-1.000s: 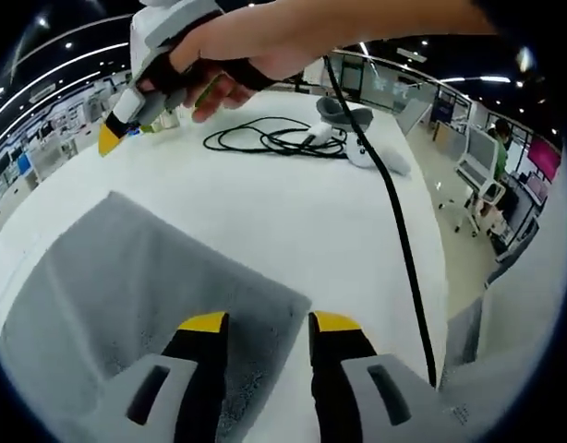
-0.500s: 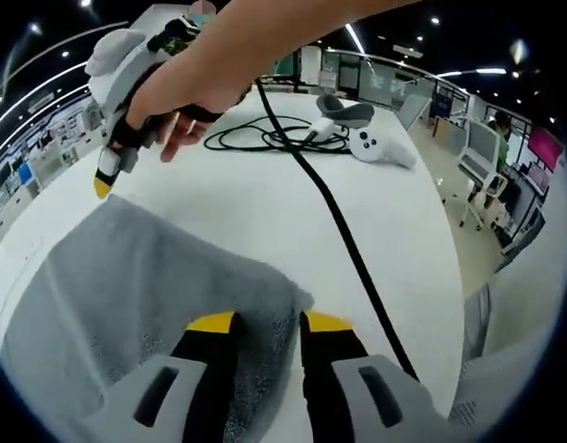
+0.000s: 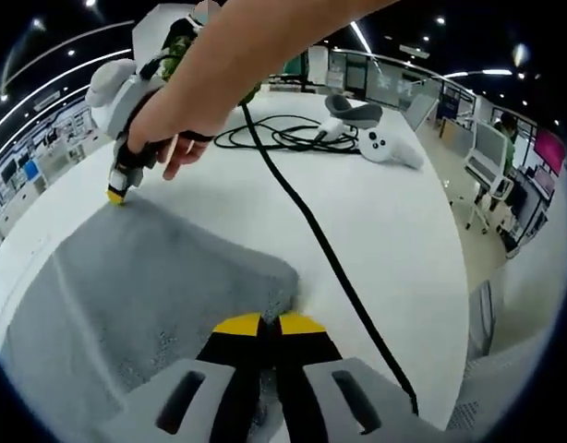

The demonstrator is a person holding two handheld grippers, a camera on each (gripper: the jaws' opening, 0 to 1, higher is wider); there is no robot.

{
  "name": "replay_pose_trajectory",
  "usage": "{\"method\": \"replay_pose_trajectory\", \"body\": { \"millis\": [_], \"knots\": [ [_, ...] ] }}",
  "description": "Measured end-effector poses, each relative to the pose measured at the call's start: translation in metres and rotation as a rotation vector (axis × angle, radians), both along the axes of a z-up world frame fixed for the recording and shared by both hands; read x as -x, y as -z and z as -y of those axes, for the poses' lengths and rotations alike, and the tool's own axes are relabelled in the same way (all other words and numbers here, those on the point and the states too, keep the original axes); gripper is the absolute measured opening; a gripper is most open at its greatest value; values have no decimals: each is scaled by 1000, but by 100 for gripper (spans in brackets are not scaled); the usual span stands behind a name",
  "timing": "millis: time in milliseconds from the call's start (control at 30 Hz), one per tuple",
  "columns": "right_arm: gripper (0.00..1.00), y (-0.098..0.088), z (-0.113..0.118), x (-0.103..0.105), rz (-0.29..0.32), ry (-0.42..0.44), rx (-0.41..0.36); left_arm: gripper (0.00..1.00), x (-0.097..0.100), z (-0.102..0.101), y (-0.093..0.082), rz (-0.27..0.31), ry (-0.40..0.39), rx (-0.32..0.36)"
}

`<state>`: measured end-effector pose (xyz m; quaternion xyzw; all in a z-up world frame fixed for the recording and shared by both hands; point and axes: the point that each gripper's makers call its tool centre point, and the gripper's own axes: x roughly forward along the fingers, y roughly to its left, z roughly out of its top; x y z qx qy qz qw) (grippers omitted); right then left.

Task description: Fold the towel on the table until its edges align and the towel forms a compact rectangular stack.

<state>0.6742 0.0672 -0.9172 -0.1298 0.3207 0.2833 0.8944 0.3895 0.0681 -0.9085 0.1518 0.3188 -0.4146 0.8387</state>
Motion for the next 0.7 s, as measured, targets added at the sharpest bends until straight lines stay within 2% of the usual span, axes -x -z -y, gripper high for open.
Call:
{"method": "replay_pose_trajectory", "body": {
  "millis": [67, 200, 300, 367, 533, 700],
  "knots": [
    [8, 0, -1, 7, -23, -1, -16, 3, -1, -4, -4, -14, -23, 21],
    [2, -3, -1, 10, -28, -12, -5, 3, -6, -6, -15, -15, -58, 52],
    [1, -12, -1, 15, -41, 12, -51, 3, -6, -5, -23, -31, -73, 80],
    [1, -14, -1, 15, -38, 16, -53, 3, -5, -3, -31, -31, -76, 101],
    [0, -35, 3, 20, -24, 28, -82, 2, -7, -5, -44, -28, -73, 128],
    [0, -46, 7, 17, -21, 53, -99, 2, -13, -12, -67, -25, -98, 165]
  ]
}}
